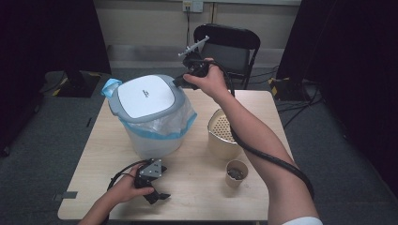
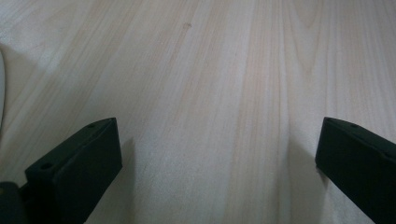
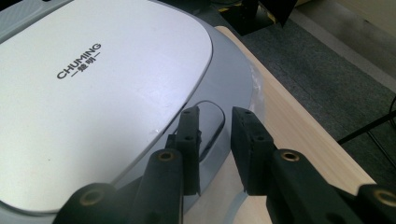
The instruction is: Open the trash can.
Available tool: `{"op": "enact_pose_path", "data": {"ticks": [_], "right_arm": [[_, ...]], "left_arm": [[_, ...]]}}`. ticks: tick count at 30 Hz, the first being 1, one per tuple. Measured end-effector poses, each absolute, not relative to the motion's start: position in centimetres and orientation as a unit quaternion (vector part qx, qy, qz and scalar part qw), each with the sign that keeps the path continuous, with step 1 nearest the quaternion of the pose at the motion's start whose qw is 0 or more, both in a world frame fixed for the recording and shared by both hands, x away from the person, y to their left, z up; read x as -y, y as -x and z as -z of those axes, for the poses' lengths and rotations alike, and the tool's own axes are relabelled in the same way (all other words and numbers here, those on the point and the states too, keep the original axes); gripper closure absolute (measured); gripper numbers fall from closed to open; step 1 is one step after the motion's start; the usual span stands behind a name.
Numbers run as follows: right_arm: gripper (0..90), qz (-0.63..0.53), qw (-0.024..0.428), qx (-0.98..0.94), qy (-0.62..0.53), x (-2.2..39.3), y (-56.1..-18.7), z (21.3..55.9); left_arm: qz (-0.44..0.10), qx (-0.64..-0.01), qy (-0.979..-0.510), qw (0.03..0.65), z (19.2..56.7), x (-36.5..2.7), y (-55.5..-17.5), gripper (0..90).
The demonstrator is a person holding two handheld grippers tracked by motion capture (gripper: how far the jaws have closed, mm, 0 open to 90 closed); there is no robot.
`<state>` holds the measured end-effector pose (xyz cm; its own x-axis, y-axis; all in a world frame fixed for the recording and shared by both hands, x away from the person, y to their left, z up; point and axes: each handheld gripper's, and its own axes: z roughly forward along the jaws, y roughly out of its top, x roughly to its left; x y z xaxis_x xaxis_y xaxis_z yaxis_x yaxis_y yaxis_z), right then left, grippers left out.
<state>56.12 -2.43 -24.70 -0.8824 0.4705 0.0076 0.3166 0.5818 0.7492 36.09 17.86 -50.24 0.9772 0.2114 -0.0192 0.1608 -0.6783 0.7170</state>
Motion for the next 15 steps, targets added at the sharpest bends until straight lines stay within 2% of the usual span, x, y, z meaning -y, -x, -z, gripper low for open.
{"op": "enact_pose_path", "data": {"ticks": [7, 11, 13, 15], "right_arm": [[75.7, -0.397, 0.099, -0.882, -0.234, 2.42, -56.15, 24.97], [72.9, -0.399, 0.098, -0.88, -0.237, 2.73, -56.16, 25.03], [59.6, -0.395, 0.113, -0.879, -0.243, 2.82, -56.07, 24.97], [52.5, -0.4, 0.109, -0.875, -0.249, 3.22, -56.1, 24.98]], "left_arm": [[-0.033, -0.101, -0.915, 0.389, 50.27, -17.85, -36.1, 0.0], [-0.032, -0.102, -0.914, 0.391, 50.3, -17.84, -36.09, 0.0], [-0.032, -0.102, -0.914, 0.391, 50.3, -17.84, -36.1, 0.0], [-0.033, -0.101, -0.914, 0.391, 50.29, -17.84, -36.1, 0.0]]}}
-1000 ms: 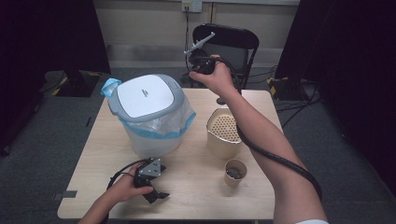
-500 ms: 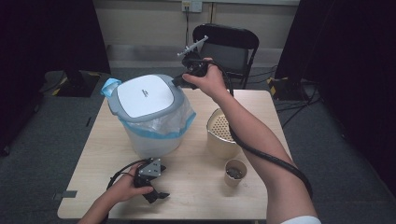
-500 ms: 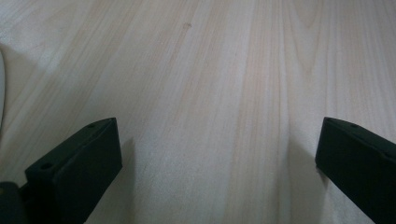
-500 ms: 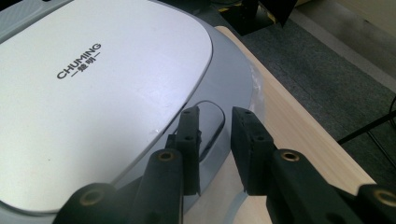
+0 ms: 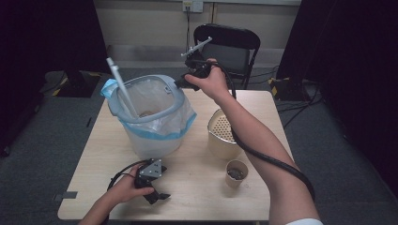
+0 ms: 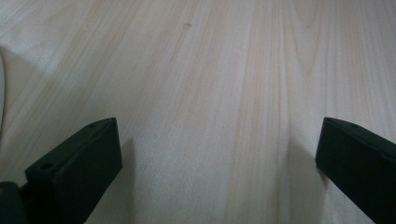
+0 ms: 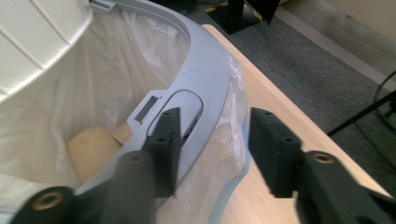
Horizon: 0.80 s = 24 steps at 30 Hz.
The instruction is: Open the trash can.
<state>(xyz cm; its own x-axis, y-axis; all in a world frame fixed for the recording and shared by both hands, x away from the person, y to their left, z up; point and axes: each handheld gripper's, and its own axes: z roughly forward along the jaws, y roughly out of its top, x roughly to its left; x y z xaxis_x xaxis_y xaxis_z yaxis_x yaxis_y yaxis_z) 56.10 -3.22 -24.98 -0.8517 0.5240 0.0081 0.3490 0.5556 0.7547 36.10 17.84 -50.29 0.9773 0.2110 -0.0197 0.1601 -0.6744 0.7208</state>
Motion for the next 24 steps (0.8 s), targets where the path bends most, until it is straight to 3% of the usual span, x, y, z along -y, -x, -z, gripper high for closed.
{"op": "enact_pose_path", "data": {"ticks": [5, 9, 24], "right_arm": [[33.0, -0.426, 0.103, -0.857, -0.271, 5.2, -55.8, 25.1], [26.4, -0.422, 0.112, -0.857, -0.273, 6.5, -55.1, 25.2], [19.6, -0.425, 0.11, -0.855, -0.275, 10.3, -52.7, 26.2]], "left_arm": [[-0.032, -0.102, -0.915, 0.389, 50.3, -17.9, -36.1, 0.0], [-0.033, -0.102, -0.915, 0.39, 50.3, -17.8, -36.1, 0.0], [-0.04, -0.1, -0.916, 0.386, 50.2, -17.9, -36.1, 0.0]]}}
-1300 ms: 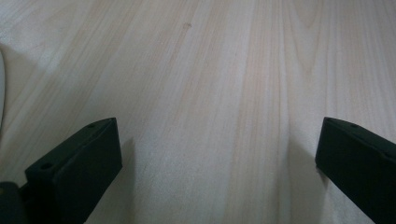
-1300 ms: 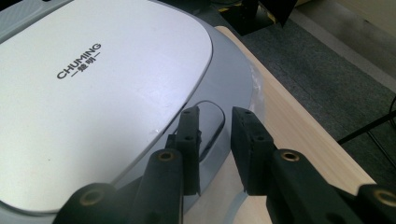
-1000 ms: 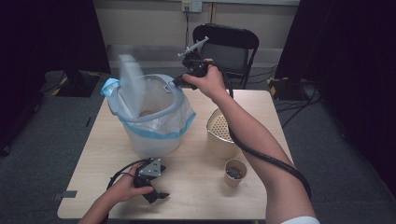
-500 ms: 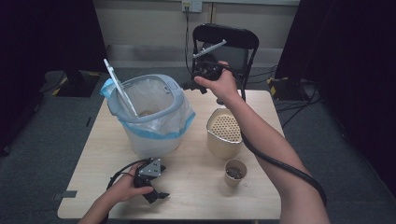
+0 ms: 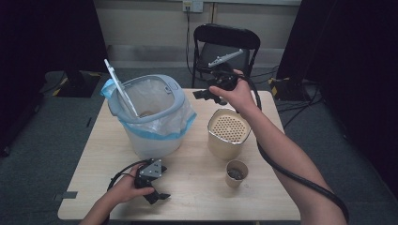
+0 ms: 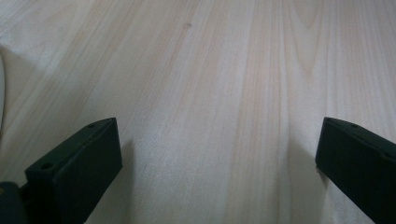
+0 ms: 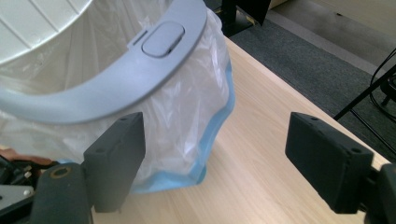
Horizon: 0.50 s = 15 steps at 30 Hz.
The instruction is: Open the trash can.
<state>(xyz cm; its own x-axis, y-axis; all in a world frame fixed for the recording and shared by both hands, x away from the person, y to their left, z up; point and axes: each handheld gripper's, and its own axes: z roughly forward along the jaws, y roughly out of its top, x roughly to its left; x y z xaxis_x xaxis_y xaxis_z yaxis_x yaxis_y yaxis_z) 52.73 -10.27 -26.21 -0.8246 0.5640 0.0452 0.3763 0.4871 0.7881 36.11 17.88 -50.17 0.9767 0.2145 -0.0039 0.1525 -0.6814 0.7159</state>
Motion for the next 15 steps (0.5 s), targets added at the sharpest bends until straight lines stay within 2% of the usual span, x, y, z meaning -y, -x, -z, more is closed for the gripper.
{"op": "enact_pose_path", "data": {"ticks": [15], "right_arm": [[17.0, -0.418, 0.117, -0.855, -0.283, 14.3, -50.2, 27.6]], "left_arm": [[-0.038, -0.099, -0.916, 0.388, 50.2, -17.9, -36.1, 0.0]]}}
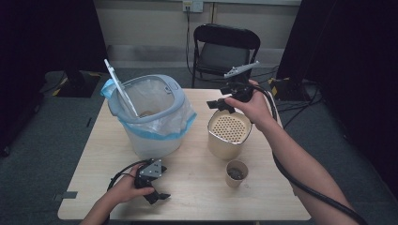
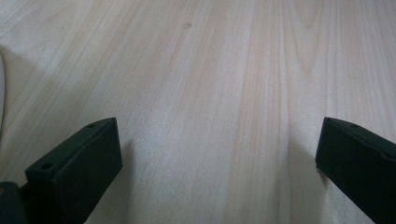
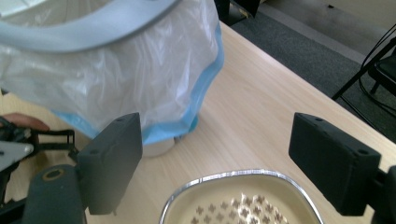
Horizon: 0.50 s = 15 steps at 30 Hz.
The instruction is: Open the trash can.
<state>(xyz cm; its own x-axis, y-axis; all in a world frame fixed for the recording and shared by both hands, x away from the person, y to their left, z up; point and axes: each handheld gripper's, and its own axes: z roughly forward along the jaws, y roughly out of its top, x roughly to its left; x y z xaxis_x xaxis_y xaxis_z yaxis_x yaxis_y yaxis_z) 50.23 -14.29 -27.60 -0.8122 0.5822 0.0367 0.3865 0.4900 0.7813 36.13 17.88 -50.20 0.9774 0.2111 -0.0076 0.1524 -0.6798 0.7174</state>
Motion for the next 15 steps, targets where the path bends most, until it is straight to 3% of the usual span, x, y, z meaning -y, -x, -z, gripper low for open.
{"op": "enact_pose_path", "data": {"ticks": [15], "right_arm": [[14.7, -0.428, 0.121, -0.844, -0.301, 18.4, -47.3, 29.7]], "left_arm": [[-0.042, -0.101, -0.915, 0.389, 50.3, -17.9, -36.1, 0.0]]}}
